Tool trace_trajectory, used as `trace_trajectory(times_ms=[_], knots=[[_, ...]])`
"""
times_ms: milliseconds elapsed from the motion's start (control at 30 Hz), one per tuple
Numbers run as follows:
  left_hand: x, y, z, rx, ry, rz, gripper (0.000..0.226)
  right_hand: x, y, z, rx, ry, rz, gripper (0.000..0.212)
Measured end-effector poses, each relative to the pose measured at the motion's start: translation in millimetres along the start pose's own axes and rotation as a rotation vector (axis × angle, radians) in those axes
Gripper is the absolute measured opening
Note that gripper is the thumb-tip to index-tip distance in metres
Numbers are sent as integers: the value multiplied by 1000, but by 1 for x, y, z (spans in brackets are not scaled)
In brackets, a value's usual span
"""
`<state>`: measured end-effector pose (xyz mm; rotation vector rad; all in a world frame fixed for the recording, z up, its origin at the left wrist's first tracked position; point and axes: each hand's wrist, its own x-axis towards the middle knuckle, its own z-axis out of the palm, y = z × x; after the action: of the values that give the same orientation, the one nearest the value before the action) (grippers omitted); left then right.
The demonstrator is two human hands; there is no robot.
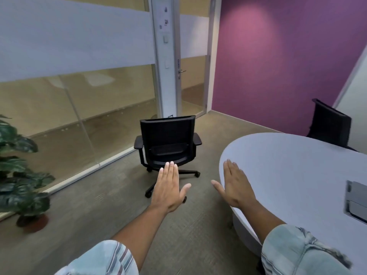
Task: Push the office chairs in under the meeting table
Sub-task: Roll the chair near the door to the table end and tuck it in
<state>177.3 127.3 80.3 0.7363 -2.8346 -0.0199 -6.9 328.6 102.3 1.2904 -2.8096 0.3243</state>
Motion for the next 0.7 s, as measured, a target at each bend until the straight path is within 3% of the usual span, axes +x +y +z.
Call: trace_trajectory(times_ms=[367, 700], knots=[[60, -106, 38, 27, -33, -149, 98, 133, -65, 69, 46, -66, -208, 102], [192, -169, 60, 81, -53, -218, 102, 305, -77, 107, 79, -74, -295, 108]])
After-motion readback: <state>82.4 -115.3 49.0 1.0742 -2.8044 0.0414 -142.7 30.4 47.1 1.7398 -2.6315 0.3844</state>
